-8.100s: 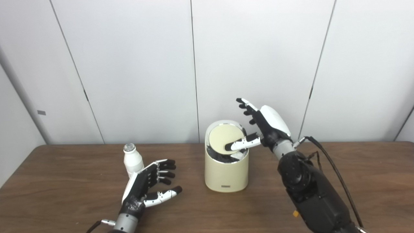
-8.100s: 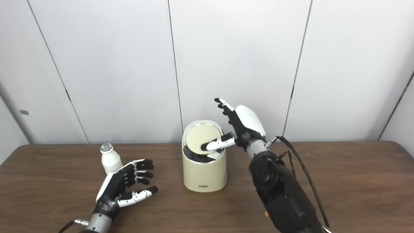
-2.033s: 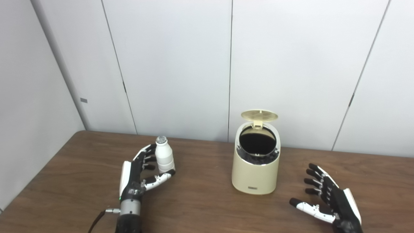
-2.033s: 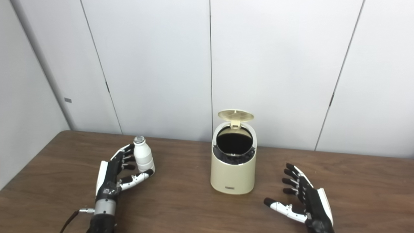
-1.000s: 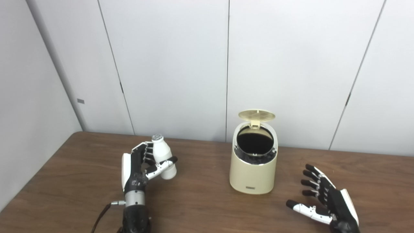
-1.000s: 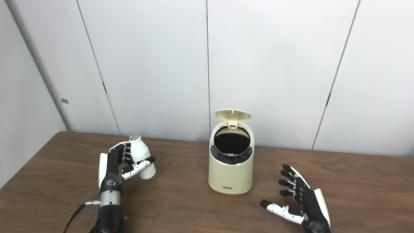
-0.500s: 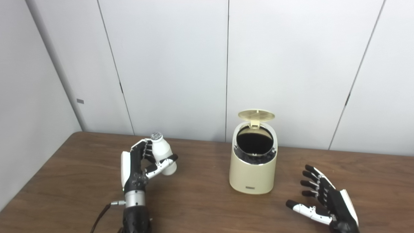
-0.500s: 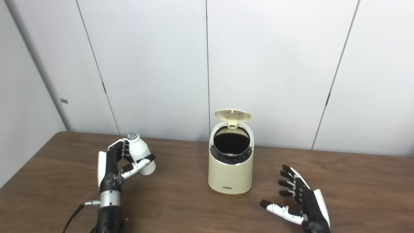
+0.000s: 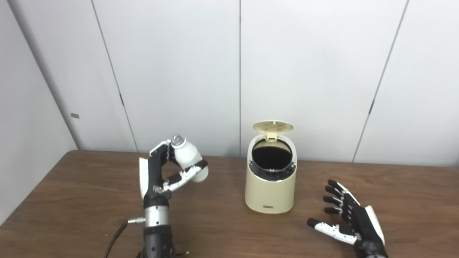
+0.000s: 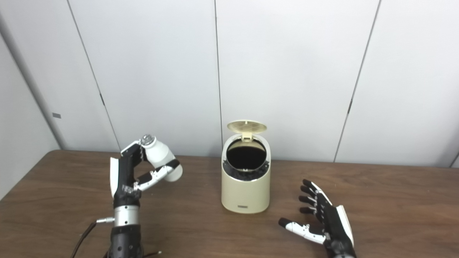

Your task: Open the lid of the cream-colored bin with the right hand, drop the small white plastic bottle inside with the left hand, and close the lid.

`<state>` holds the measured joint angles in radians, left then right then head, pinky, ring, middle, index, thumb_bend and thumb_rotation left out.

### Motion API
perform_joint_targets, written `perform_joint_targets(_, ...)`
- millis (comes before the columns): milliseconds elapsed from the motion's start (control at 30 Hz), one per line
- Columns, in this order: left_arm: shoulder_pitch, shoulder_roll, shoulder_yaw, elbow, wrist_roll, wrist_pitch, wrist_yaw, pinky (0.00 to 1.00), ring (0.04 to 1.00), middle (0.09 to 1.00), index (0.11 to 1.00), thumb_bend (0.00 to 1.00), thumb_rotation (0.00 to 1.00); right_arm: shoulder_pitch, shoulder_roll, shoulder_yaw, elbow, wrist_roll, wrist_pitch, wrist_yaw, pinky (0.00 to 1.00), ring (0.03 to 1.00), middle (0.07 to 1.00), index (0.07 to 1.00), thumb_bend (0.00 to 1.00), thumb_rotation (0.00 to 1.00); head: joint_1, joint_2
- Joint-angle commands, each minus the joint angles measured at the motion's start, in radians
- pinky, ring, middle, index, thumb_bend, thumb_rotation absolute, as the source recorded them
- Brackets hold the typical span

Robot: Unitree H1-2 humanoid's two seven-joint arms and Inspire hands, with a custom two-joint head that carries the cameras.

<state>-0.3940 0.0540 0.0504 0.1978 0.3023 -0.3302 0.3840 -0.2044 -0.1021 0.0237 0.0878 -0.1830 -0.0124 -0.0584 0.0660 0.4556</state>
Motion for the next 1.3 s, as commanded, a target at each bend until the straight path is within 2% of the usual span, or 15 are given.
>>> perform_joint_targets(0,-0.067,-0.013,-0.018,-0.043,0.027,0.008,-0.011,0.38,0.434,0.483,0.499,0.51,0.0,-0.023,0.01,0.008,-0.008,-0.007,-0.021,-0.002,0.69,0.781,0.849,0.869,0.75,0.2,-0.005,-0.002)
perform_joint_targets(200,-0.123,-0.03,-0.053,-0.036,0.063,0.014,-0.022,0.38,0.436,0.474,0.501,0.51,0.0,-0.022,0.018,0.012,-0.005,-0.007,-0.023,-0.006,0.7,0.791,0.856,0.876,0.74,0.19,-0.024,-0.007)
perform_joint_targets(500,-0.183,-0.059,-0.076,-0.029,0.045,0.005,-0.051,0.37,0.434,0.472,0.506,0.5,0.0,-0.033,0.022,0.018,0.025,-0.011,-0.053,-0.015,0.67,0.787,0.858,0.875,0.77,0.22,-0.034,-0.013)
perform_joint_targets(1033,-0.21,-0.109,-0.103,0.023,0.036,-0.036,-0.048,0.34,0.411,0.474,0.526,0.5,0.0,-0.036,0.028,0.024,0.029,-0.013,-0.064,-0.03,0.67,0.782,0.858,0.877,0.75,0.22,-0.05,-0.01)
perform_joint_targets(1267,-0.204,-0.136,-0.111,0.053,0.045,-0.03,-0.035,0.35,0.426,0.472,0.512,0.5,0.0,-0.036,0.035,0.024,0.014,-0.021,-0.048,-0.035,0.67,0.781,0.857,0.877,0.76,0.23,-0.058,-0.009)
